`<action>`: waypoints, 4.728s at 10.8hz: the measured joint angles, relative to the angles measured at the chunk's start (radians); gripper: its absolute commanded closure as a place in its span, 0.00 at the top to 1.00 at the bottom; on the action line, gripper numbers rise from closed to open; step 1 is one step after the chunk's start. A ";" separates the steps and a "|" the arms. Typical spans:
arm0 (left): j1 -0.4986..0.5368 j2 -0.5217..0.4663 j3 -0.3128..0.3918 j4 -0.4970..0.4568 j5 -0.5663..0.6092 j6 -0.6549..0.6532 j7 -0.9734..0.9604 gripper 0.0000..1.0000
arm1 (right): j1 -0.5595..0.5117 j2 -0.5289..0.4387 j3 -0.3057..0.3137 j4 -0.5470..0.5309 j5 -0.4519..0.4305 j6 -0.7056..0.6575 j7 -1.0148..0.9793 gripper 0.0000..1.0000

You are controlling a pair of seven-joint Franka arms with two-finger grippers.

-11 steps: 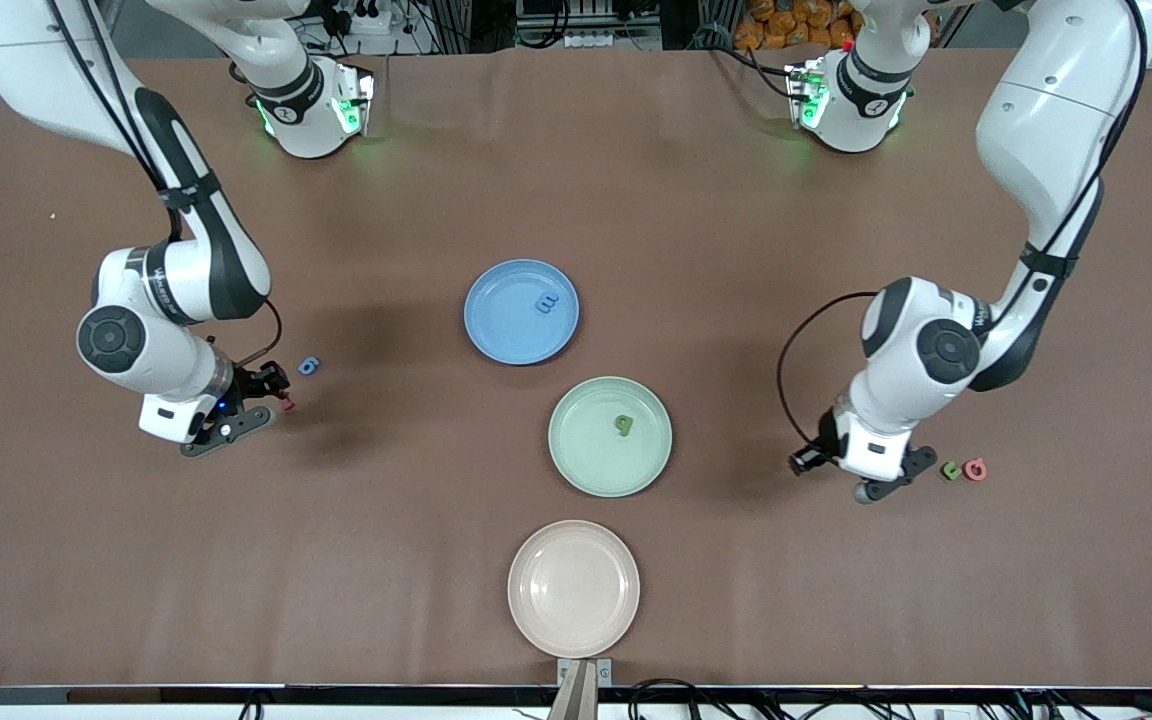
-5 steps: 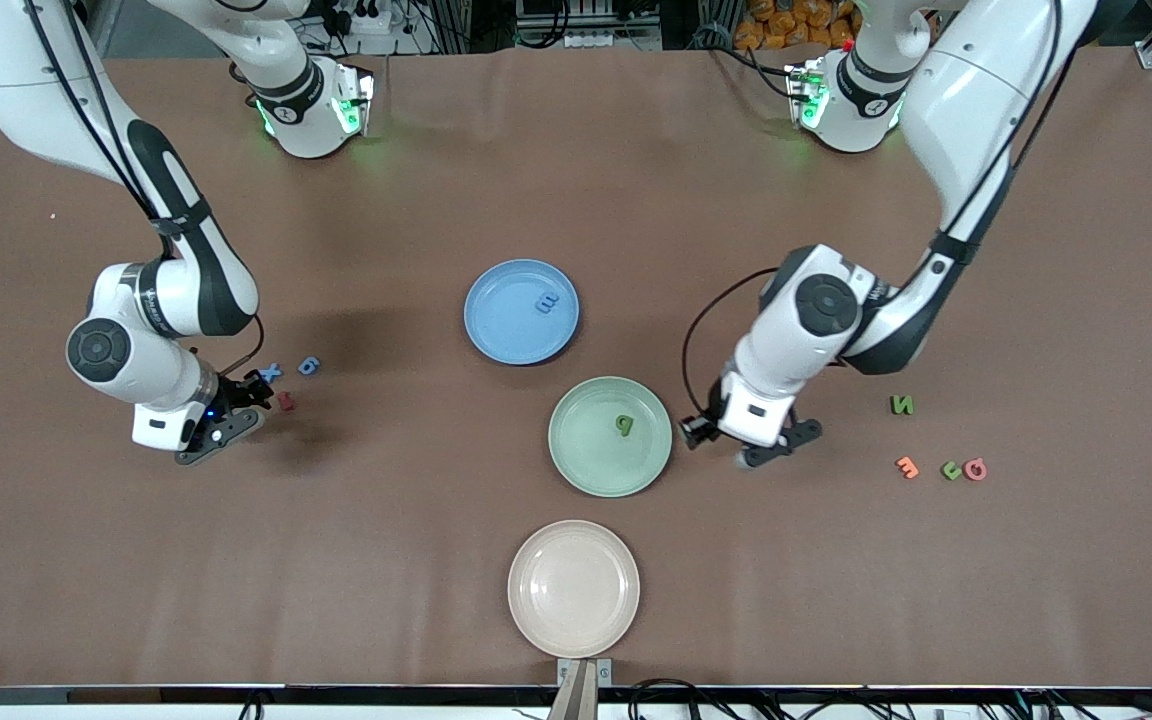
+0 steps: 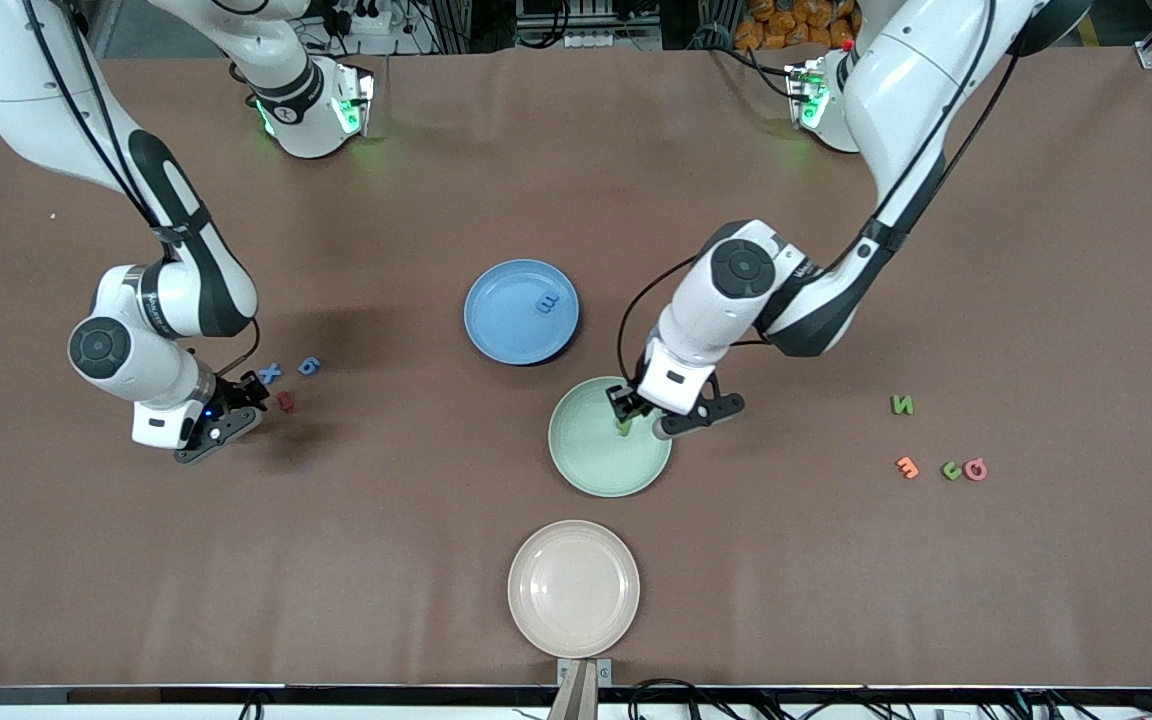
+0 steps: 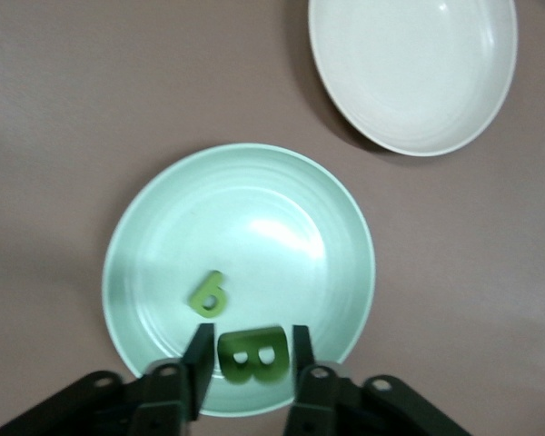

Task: Sort letters by color into matching plates
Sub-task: 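Place the green B on the green plate with the left gripper, then grasp the blue c with the right gripper while the left gripper returns, then place the blue c on the blue plate while the left gripper grasps green N, then place the green N on the green plate with the left gripper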

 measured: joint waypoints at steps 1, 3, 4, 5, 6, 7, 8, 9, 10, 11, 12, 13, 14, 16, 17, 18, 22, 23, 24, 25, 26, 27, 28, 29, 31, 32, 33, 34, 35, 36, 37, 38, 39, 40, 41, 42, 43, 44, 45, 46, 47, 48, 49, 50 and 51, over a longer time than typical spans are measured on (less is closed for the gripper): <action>-0.027 0.000 0.021 0.011 0.000 0.000 -0.013 1.00 | -0.002 0.003 -0.005 -0.007 -0.010 0.016 -0.007 0.65; -0.028 0.001 0.051 0.017 0.000 -0.005 -0.017 1.00 | -0.006 0.013 -0.012 -0.017 -0.015 0.044 -0.014 0.62; -0.024 0.000 0.070 0.018 0.000 -0.029 -0.017 1.00 | -0.006 0.017 -0.012 -0.022 -0.015 0.052 -0.015 0.61; -0.020 0.000 0.094 0.020 0.000 -0.061 -0.017 1.00 | -0.006 0.018 -0.011 -0.023 -0.016 0.058 -0.016 0.54; -0.006 -0.002 0.116 0.021 0.001 -0.111 -0.008 1.00 | -0.006 0.018 -0.011 -0.023 -0.016 0.058 -0.017 0.44; 0.025 -0.006 0.126 0.013 0.001 -0.146 0.021 1.00 | -0.006 0.018 -0.011 -0.023 -0.016 0.058 -0.018 0.33; 0.071 -0.019 0.128 -0.012 0.003 -0.158 0.063 1.00 | -0.005 0.017 -0.009 -0.023 -0.016 0.058 -0.020 0.24; 0.122 -0.048 0.126 -0.057 0.004 -0.161 0.123 1.00 | -0.005 0.015 -0.007 -0.023 -0.016 0.058 -0.020 0.16; 0.165 -0.086 0.125 -0.114 0.004 -0.162 0.184 1.00 | -0.005 0.008 -0.009 -0.021 -0.016 0.057 -0.020 0.11; 0.194 -0.125 0.124 -0.177 0.005 -0.161 0.237 1.00 | -0.006 0.012 -0.013 -0.022 -0.016 0.058 -0.020 0.09; 0.217 -0.165 0.124 -0.244 0.005 -0.157 0.298 1.00 | -0.006 0.013 -0.014 -0.020 -0.015 0.059 -0.020 0.05; 0.239 -0.203 0.123 -0.311 0.006 -0.133 0.363 1.00 | -0.006 0.013 -0.015 -0.020 -0.015 0.059 -0.020 0.05; 0.266 -0.239 0.123 -0.381 0.006 -0.091 0.429 1.00 | -0.006 0.013 -0.015 -0.014 -0.013 0.040 -0.019 0.04; 0.345 -0.301 0.125 -0.531 0.007 0.027 0.579 1.00 | -0.002 0.012 -0.015 0.033 0.044 -0.078 -0.016 0.02; 0.399 -0.320 0.125 -0.595 0.007 0.080 0.672 1.00 | 0.008 0.008 -0.013 0.070 0.093 -0.150 -0.016 0.02; 0.451 -0.325 0.126 -0.632 0.007 0.106 0.770 1.00 | 0.022 0.003 -0.011 0.100 0.127 -0.207 0.006 0.02; 0.589 -0.288 0.132 -0.640 0.055 0.120 0.955 1.00 | 0.103 -0.044 0.030 0.130 0.145 -0.333 0.256 0.02; 0.600 -0.266 0.132 -0.620 0.077 0.121 0.956 1.00 | 0.137 -0.052 0.038 0.130 0.146 -0.342 0.331 0.02; 0.601 -0.241 0.132 -0.601 0.088 0.121 0.956 1.00 | 0.163 -0.059 0.054 0.130 0.149 -0.346 0.411 0.02; 0.601 -0.217 0.132 -0.582 0.094 0.121 0.956 1.00 | 0.183 -0.066 0.083 0.130 0.157 -0.348 0.496 0.02; 0.600 -0.194 0.132 -0.562 0.096 0.122 0.956 1.00 | 0.206 -0.070 0.114 0.130 0.173 -0.349 0.588 0.02; 0.600 -0.172 0.132 -0.541 0.097 0.122 0.956 1.00 | 0.239 -0.073 0.141 0.132 0.187 -0.347 0.684 0.02; 0.599 -0.155 0.132 -0.525 0.097 0.122 0.956 1.00 | 0.276 -0.073 0.160 0.134 0.196 -0.345 0.766 0.02; 0.599 -0.145 0.132 -0.517 0.097 0.122 0.956 0.66 | 0.310 -0.074 0.177 0.137 0.203 -0.344 0.837 0.02; 0.599 -0.140 0.131 -0.510 0.097 0.122 0.956 0.00 | 0.366 -0.074 0.199 0.138 0.205 -0.337 0.957 0.02; 0.601 -0.142 0.131 -0.506 0.097 0.121 0.956 0.00 | 0.395 -0.074 0.203 0.138 0.205 -0.330 1.007 0.02; 0.604 -0.144 0.131 -0.504 0.097 0.120 0.956 0.00 | 0.429 -0.074 0.204 0.138 0.205 -0.322 1.058 0.02; 0.605 -0.146 0.131 -0.502 0.097 0.120 0.956 0.00 | 0.467 -0.074 0.204 0.137 0.206 -0.307 1.119 0.03; 0.606 -0.146 0.131 -0.501 0.097 0.120 0.956 0.00 | 0.504 -0.072 0.206 0.135 0.206 -0.296 1.175 0.07; 0.606 -0.148 0.131 -0.501 0.097 0.119 0.956 0.00 | 0.536 -0.069 0.212 0.133 0.206 -0.287 1.220 0.08; 0.605 -0.148 0.131 -0.501 0.097 0.119 0.954 0.00 | 0.559 -0.064 0.217 0.130 0.206 -0.280 1.251 0.08; 0.604 -0.148 0.130 -0.499 0.097 0.119 0.943 0.00 | 0.575 -0.057 0.218 0.125 0.203 -0.275 1.269 0.11; 0.604 -0.149 0.124 -0.492 0.097 0.117 0.920 0.00 | 0.582 -0.049 0.218 0.123 0.194 -0.273 1.274 0.14; 0.604 -0.151 0.103 -0.475 0.097 0.095 0.884 0.00 | 0.583 -0.042 0.217 0.122 0.177 -0.272 1.275 0.23; 0.603 -0.151 0.066 -0.443 0.097 0.049 0.824 0.00 | 0.582 -0.037 0.215 0.121 0.165 -0.271 1.275 0.47; 0.598 -0.151 0.019 -0.399 0.097 -0.002 0.745 0.00 | 0.580 -0.036 0.214 0.121 0.161 -0.270 1.275 0.66; 0.588 -0.151 -0.024 -0.359 0.097 -0.035 0.661 0.00 | 0.580 -0.036 0.213 0.121 0.160 -0.270 1.275 0.70; 0.566 -0.151 -0.052 -0.330 0.097 -0.048 0.571 0.00 | 0.578 -0.036 0.213 0.121 0.160 -0.270 1.275 0.74; 0.520 -0.140 -0.064 -0.295 0.097 -0.051 0.467 0.00 | 0.575 -0.036 0.212 0.121 0.160 -0.270 1.275 0.74; 0.455 -0.113 -0.066 -0.246 0.097 -0.052 0.359 0.00 | 0.571 -0.036 0.211 0.120 0.159 -0.270 1.275 0.73; 0.389 -0.075 -0.066 -0.189 0.097 -0.052 0.262 0.00 | 0.565 -0.036 0.210 0.120 0.159 -0.270 1.275 0.73; 0.327 -0.036 -0.066 -0.134 0.097 -0.052 0.179 0.00 | 0.553 -0.036 0.209 0.120 0.159 -0.270 1.275 0.73; 0.273 -0.006 -0.065 -0.093 0.097 -0.052 0.111 0.00 | 0.534 -0.038 0.208 0.121 0.158 -0.279 1.274 0.78; 0.230 0.015 -0.063 -0.062 0.097 -0.052 0.059 0.00 | 0.504 -0.043 0.207 0.122 0.157 -0.298 1.272 0.81; 0.199 0.029 -0.062 -0.038 0.097 -0.052 0.026 0.00 | 0.468 -0.049 0.204 0.123 0.152 -0.330 1.255 0.81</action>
